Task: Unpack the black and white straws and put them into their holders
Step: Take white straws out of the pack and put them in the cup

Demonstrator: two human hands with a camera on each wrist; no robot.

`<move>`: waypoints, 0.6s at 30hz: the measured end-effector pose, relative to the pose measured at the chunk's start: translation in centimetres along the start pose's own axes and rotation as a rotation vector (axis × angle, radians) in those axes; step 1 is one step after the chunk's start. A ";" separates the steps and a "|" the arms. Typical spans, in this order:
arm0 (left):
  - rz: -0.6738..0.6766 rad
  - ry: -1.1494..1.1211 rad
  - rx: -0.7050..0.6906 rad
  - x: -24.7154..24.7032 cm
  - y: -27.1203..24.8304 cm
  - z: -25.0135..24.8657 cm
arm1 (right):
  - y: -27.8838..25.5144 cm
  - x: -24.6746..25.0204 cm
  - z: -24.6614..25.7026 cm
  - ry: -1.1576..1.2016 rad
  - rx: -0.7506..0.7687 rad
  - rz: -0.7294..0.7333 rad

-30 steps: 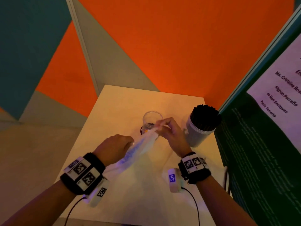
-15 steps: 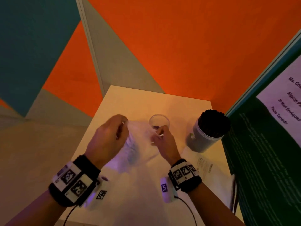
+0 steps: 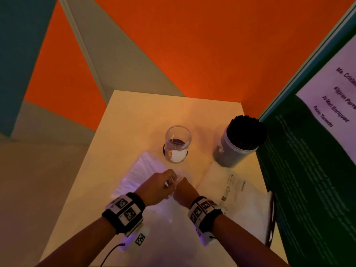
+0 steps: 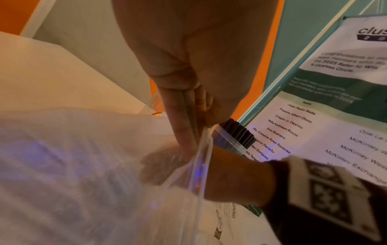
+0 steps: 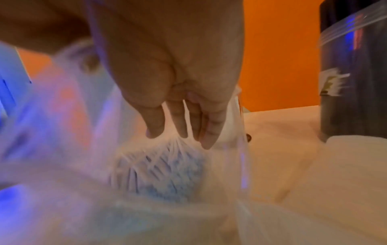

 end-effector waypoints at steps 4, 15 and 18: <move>0.031 -0.039 -0.010 0.2 1.0 -0.4 | 2.0 -0.6 -1.5 -0.111 -0.129 -0.077; 0.086 0.038 -0.033 0.8 3.2 0.5 | 5.0 -0.2 -2.5 -0.196 -0.090 -0.009; 0.079 0.076 -0.057 1.0 3.5 0.6 | 4.4 0.5 -2.4 -0.372 -0.049 0.020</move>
Point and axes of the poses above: each hand's wrist, its own y-axis towards the middle knuckle, its own x-axis out of the back of the hand, z = x × y, the point moved 4 cm from there along y, towards the middle knuckle, and after that the axes turned 5 degrees about -x, right-handed, at the moved point
